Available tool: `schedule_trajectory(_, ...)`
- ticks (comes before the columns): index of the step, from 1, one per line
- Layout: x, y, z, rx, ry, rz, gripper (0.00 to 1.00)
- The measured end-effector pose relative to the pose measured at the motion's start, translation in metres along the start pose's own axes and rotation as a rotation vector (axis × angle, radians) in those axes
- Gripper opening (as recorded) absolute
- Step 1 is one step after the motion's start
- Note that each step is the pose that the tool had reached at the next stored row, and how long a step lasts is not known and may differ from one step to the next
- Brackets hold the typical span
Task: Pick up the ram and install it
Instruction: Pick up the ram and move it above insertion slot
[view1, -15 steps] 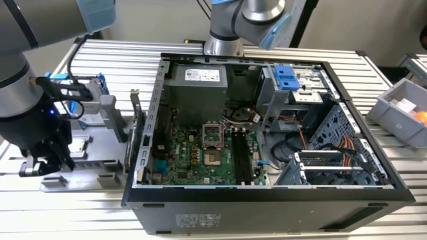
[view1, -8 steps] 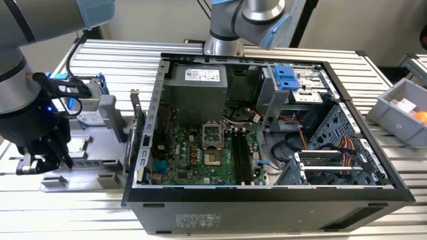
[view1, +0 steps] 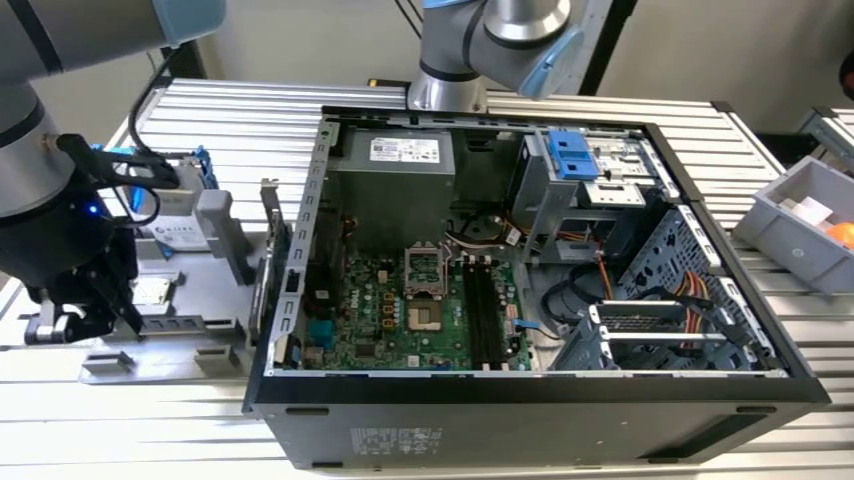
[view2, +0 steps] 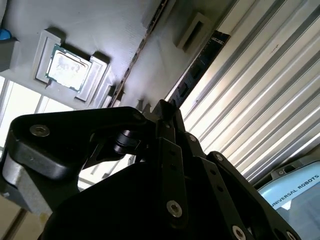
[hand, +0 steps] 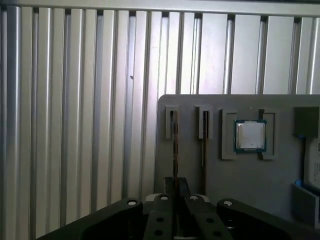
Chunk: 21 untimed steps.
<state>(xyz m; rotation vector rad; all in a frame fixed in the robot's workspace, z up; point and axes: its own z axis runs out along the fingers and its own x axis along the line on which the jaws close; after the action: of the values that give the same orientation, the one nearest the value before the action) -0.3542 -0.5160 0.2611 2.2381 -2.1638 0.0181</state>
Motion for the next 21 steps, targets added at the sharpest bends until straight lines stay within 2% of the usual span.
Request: schedule_trajectory(21,0.0005,0.0002,-0.0184,-0.0001,0.0001,0.005,0.0)
